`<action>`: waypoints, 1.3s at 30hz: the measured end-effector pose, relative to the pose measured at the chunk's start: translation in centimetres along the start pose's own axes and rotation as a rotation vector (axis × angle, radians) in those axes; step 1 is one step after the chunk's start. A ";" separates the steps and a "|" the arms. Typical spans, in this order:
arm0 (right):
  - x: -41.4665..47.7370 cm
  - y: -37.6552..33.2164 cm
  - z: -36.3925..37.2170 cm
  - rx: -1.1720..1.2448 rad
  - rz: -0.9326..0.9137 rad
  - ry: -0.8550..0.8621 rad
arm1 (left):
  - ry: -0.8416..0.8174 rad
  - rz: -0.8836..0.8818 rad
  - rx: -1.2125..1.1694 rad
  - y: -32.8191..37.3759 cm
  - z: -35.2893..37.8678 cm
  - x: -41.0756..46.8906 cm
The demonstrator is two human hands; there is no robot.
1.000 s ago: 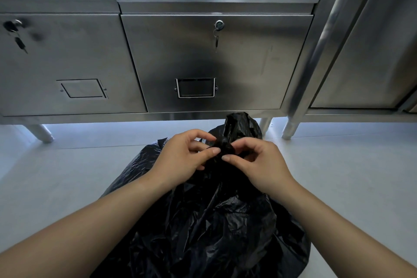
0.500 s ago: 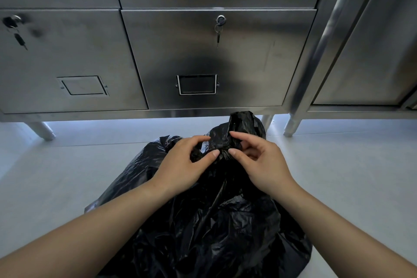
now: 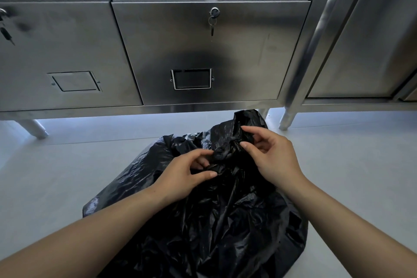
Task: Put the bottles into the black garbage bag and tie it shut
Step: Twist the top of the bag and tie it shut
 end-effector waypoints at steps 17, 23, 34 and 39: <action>-1.9 0.8 3.5 -0.077 0.085 -0.209 | 0.291 -0.151 -0.433 1.2 -0.9 0.4; -2.4 0.2 4.1 -0.102 0.014 -0.245 | 0.284 -0.076 -0.238 1.6 -1.1 0.0; -2.8 -0.8 9.0 -0.060 -0.080 -0.761 | 0.199 0.092 -0.178 0.5 -4.3 -2.6; -4.0 -2.0 12.7 -0.003 -0.155 -0.774 | 0.171 0.062 -0.135 -1.4 -6.4 -4.1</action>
Point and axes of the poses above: each hand's wrist, its own x-axis towards the middle knuckle, its own z-axis out of the palm, y = z × x, the point moved 6 cm from there along x, towards the middle knuckle, and after that the axes turned 1 degree about -x, right-handed, at the moved point
